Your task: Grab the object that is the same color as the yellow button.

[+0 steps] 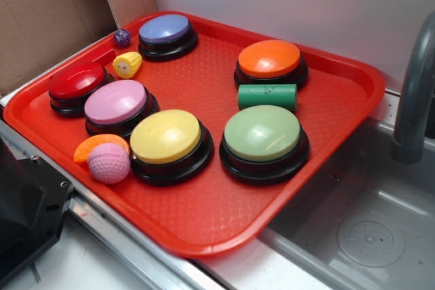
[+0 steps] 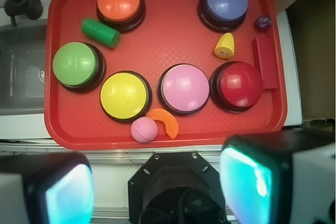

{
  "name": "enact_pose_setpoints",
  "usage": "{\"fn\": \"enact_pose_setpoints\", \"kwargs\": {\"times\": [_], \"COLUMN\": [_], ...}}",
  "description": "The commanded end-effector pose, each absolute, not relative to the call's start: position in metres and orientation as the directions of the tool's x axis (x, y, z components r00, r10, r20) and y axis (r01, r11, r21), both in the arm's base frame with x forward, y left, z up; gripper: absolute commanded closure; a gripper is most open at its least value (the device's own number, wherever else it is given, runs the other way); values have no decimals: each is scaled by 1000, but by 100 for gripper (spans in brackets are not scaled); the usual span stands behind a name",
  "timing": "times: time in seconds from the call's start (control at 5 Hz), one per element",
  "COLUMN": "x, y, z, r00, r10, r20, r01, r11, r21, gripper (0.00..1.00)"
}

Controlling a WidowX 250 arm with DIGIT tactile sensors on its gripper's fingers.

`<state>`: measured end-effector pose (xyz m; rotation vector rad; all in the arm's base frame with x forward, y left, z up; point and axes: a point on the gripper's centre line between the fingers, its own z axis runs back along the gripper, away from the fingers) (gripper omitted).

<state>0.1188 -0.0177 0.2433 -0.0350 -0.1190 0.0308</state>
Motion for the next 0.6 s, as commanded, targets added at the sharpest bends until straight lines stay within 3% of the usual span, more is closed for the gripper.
{"fn": "enact_pose_setpoints", "kwargs": {"times": [0.0, 0.4], "x": [119, 156], "y": [-18, 11], "z": [243, 219], "r00": [992, 981], "r10": [33, 102], "r20": [118, 167], "r01": [-29, -99], "r11": [999, 995], "r21": [-37, -26], "gripper": [0, 0]}}
